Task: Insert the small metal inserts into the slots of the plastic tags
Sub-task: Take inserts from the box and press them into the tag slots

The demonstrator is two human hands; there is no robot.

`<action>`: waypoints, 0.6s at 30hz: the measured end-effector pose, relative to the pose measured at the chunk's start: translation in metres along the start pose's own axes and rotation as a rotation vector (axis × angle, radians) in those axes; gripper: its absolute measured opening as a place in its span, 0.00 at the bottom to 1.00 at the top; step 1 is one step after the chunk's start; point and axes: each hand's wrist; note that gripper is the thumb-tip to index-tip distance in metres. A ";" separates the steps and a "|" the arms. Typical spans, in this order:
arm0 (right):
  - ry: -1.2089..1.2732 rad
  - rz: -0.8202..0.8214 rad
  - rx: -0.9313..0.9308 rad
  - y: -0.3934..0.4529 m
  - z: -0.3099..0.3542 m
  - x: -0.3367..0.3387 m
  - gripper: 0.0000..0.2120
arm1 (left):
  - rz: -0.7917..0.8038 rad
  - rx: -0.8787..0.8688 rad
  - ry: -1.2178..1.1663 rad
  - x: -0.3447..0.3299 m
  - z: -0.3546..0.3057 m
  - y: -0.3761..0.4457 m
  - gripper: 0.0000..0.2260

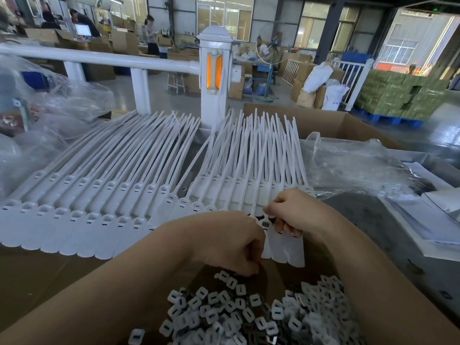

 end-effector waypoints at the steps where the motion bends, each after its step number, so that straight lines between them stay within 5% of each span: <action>1: 0.000 0.003 0.007 0.000 0.000 0.000 0.10 | -0.008 0.003 -0.025 0.000 0.000 0.000 0.06; 11: 0.350 0.185 0.117 -0.006 0.005 0.008 0.05 | -0.458 0.297 -0.557 0.001 0.019 0.003 0.05; 18: 0.327 0.206 0.177 -0.009 0.006 0.008 0.05 | -0.481 0.334 -0.688 0.000 0.025 0.003 0.04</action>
Point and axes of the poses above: each hand's wrist, its own y-axis towards the middle knuckle, its own x-axis out of the back of the hand, z = x × y, and after that the axes turned 6 degrees about y, right-handed
